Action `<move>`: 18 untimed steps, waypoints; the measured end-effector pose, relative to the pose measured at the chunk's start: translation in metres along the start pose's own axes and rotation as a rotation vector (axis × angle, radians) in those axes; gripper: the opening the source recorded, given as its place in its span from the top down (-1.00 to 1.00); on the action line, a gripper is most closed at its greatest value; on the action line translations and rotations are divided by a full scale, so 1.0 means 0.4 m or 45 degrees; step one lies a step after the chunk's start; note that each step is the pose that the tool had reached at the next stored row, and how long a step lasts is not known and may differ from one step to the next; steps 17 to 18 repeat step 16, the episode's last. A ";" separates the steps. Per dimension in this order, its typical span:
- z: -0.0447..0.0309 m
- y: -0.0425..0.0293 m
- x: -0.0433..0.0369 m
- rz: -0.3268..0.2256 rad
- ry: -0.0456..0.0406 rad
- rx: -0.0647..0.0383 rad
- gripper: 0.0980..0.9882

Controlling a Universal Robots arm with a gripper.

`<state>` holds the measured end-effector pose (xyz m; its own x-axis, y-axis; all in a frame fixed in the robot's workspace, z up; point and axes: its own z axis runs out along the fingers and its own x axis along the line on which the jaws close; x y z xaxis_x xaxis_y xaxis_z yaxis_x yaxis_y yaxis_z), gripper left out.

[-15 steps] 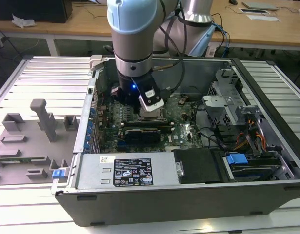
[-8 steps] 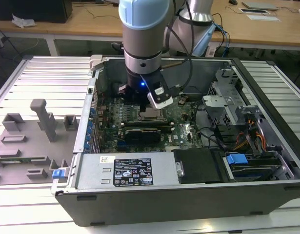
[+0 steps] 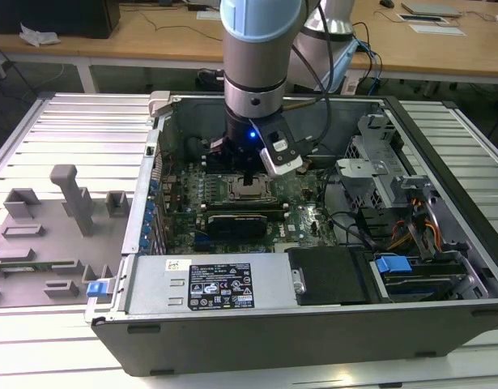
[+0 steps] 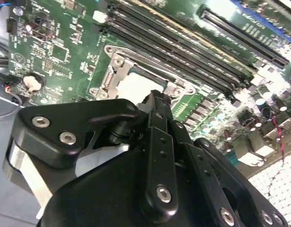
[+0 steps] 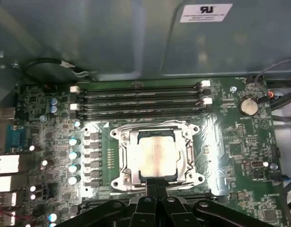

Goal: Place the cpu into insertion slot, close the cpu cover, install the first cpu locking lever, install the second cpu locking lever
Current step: 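Install the second cpu locking lever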

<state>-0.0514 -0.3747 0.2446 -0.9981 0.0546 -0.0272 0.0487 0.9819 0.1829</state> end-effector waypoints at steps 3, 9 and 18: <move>0.004 0.017 -0.011 0.000 0.000 0.003 0.98; 0.008 0.042 -0.011 0.000 0.000 0.010 0.98; 0.008 0.043 -0.011 0.000 0.000 0.010 0.98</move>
